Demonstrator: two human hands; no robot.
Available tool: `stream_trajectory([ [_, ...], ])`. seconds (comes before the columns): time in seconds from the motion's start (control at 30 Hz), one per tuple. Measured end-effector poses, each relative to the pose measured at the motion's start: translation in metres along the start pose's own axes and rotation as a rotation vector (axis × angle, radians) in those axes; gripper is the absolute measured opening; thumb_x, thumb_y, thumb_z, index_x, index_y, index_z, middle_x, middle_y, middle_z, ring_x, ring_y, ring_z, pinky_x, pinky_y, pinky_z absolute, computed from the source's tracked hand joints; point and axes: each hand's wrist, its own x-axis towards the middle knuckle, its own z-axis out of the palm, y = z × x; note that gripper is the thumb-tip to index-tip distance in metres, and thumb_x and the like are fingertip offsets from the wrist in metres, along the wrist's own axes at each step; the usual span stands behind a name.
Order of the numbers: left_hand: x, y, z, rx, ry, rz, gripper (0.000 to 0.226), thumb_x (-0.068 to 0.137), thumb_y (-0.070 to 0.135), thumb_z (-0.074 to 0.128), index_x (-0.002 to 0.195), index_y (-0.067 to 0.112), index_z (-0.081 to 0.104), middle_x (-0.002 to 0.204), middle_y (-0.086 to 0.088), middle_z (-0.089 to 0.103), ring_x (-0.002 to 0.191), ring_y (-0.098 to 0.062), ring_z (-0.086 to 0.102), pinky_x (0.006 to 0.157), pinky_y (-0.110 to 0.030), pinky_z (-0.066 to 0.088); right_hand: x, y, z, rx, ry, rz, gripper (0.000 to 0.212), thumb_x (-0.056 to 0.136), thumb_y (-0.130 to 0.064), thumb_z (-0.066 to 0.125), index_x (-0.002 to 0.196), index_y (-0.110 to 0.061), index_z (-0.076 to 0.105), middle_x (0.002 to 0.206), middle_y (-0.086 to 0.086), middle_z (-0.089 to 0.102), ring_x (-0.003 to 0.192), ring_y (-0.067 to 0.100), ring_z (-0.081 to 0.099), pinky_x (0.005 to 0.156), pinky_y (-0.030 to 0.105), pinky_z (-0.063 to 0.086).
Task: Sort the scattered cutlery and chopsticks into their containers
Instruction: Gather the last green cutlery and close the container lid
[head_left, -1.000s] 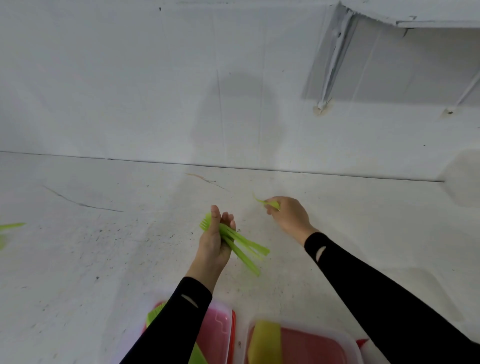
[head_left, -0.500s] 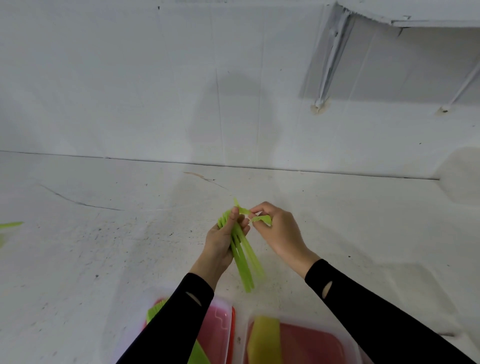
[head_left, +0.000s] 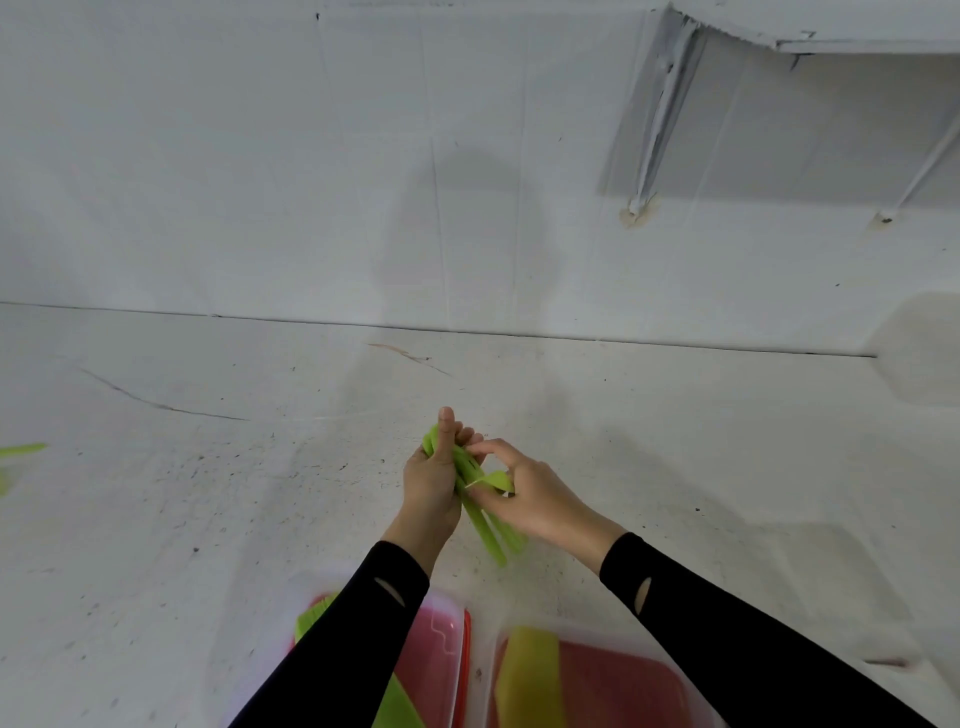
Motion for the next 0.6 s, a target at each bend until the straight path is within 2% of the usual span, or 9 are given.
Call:
stream_trajectory([
  [0.1, -0.001, -0.003, 0.002, 0.144, 0.044, 0.072, 0.045, 0.088, 0.046, 0.061, 0.104, 0.004, 0.062, 0.084, -0.005, 0.058, 0.077, -0.016, 0.065, 0.066, -0.027, 0.057, 0.000, 0.001, 0.002, -0.007, -0.057, 0.007, 0.053, 0.092, -0.036, 0.065, 0.139, -0.038, 0.041, 0.083, 0.007, 0.064, 0.041, 0.001, 0.042, 0.049, 0.014, 0.035],
  [0.23, -0.001, -0.003, 0.002, 0.198, -0.023, 0.024, 0.061, 0.094, 0.059, 0.042, 0.124, 0.008, 0.057, 0.096, -0.004, 0.052, 0.090, -0.017, 0.063, 0.076, -0.029, 0.055, 0.000, 0.001, 0.000, -0.087, -0.023, 0.025, 0.057, 0.090, -0.038, 0.068, 0.140, -0.039, 0.042, 0.064, -0.004, 0.050, 0.048, 0.005, 0.041, 0.051, 0.020, 0.034],
  [0.27, -0.001, -0.002, 0.001, 0.172, -0.055, -0.030, 0.062, 0.095, 0.060, 0.040, 0.128, 0.010, 0.056, 0.102, -0.003, 0.053, 0.093, -0.019, 0.063, 0.079, -0.031, 0.053, 0.002, 0.003, -0.003, -0.093, 0.001, 0.030, 0.055, 0.089, -0.040, 0.068, 0.139, -0.040, 0.045, 0.069, -0.005, 0.056, 0.054, 0.005, 0.047, 0.055, 0.022, 0.038],
  [0.33, 0.001, 0.000, 0.000, 0.117, -0.122, -0.136, 0.057, 0.095, 0.058, 0.044, 0.126, 0.012, 0.056, 0.108, -0.002, 0.056, 0.100, -0.021, 0.063, 0.082, -0.036, 0.051, 0.006, 0.007, -0.008, -0.026, 0.028, 0.060, 0.055, 0.087, -0.041, 0.071, 0.137, -0.042, 0.049, 0.104, -0.007, 0.069, 0.087, 0.006, 0.063, 0.079, 0.025, 0.049],
  [0.37, 0.002, 0.001, -0.002, 0.083, -0.163, -0.164, 0.051, 0.094, 0.053, 0.050, 0.121, 0.010, 0.057, 0.108, -0.003, 0.060, 0.104, -0.021, 0.062, 0.083, -0.038, 0.051, 0.007, 0.008, -0.012, 0.066, 0.020, 0.079, 0.055, 0.086, -0.037, 0.074, 0.136, -0.040, 0.052, 0.120, -0.008, 0.067, 0.103, 0.008, 0.064, 0.091, 0.026, 0.049],
  [0.4, 0.003, 0.001, -0.002, 0.053, -0.205, -0.170, 0.045, 0.091, 0.047, 0.056, 0.114, 0.008, 0.059, 0.105, -0.005, 0.065, 0.108, -0.022, 0.061, 0.084, -0.041, 0.051, 0.007, 0.008, -0.015, 0.176, -0.002, 0.096, 0.054, 0.085, -0.030, 0.076, 0.134, -0.038, 0.054, 0.126, -0.005, 0.065, 0.106, 0.011, 0.067, 0.095, 0.027, 0.049],
  [0.5, 0.001, 0.004, -0.001, 0.012, -0.284, -0.128, 0.042, 0.080, 0.036, 0.065, 0.105, 0.002, 0.063, 0.106, -0.011, 0.071, 0.110, -0.023, 0.065, 0.096, -0.040, 0.051, 0.001, 0.002, -0.028, 0.442, -0.111, 0.106, 0.051, 0.086, -0.015, 0.075, 0.132, -0.027, 0.054, 0.105, 0.007, 0.075, 0.086, 0.021, 0.075, 0.076, 0.019, 0.054],
  [0.53, 0.000, 0.005, 0.001, -0.005, -0.291, -0.121, 0.043, 0.079, 0.034, 0.065, 0.106, 0.001, 0.064, 0.106, -0.012, 0.071, 0.108, -0.021, 0.066, 0.099, -0.037, 0.051, -0.001, 0.000, -0.032, 0.477, -0.137, 0.112, 0.049, 0.087, -0.015, 0.074, 0.131, -0.026, 0.054, 0.098, 0.004, 0.076, 0.083, 0.020, 0.075, 0.070, 0.018, 0.054],
  [0.6, -0.002, 0.005, 0.003, -0.030, -0.286, -0.126, 0.036, 0.082, 0.030, 0.065, 0.102, 0.001, 0.065, 0.102, -0.011, 0.072, 0.099, -0.018, 0.070, 0.089, -0.030, 0.057, -0.002, -0.004, -0.036, 0.446, -0.154, 0.125, 0.040, 0.092, -0.024, 0.069, 0.129, -0.029, 0.056, 0.080, -0.018, 0.073, 0.070, 0.003, 0.070, 0.059, 0.014, 0.048],
])
